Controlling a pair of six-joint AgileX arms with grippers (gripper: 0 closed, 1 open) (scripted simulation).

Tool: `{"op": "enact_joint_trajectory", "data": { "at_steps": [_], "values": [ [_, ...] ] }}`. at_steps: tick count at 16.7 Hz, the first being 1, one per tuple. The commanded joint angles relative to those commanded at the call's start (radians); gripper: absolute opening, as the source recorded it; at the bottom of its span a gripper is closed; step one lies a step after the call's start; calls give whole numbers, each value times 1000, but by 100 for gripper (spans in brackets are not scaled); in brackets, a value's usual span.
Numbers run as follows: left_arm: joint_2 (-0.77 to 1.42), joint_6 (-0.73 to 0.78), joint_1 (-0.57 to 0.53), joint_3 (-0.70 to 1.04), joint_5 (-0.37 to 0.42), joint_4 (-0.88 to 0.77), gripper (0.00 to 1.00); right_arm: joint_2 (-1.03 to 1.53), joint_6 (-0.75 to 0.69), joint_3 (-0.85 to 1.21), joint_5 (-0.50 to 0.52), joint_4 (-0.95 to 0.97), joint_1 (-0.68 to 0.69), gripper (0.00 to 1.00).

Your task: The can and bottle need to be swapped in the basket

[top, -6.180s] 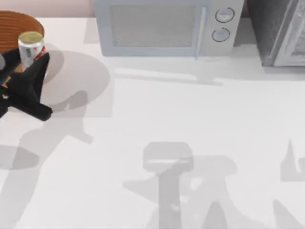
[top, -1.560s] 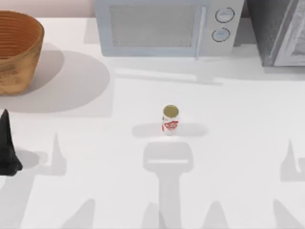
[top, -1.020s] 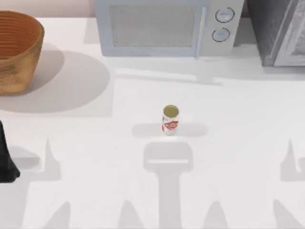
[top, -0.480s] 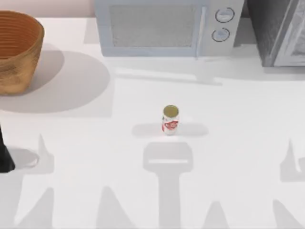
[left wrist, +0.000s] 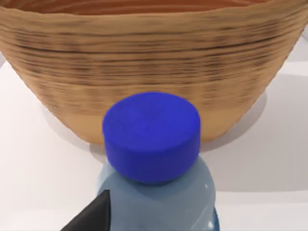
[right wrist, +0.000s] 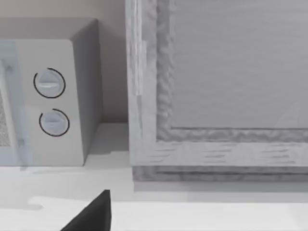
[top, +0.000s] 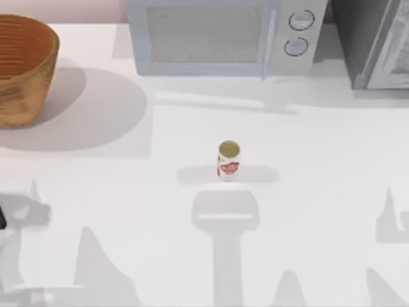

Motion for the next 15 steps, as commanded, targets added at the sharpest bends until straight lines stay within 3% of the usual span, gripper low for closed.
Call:
{"op": "enact_joint_trajectory", "data": {
  "at_steps": [7, 15],
  "values": [
    [457, 56, 165, 2, 162, 347, 100, 0, 0, 0, 0, 0, 0, 100],
    [531, 66, 192, -1, 189, 408, 100, 0, 0, 0, 0, 0, 0, 100]
  ]
}}
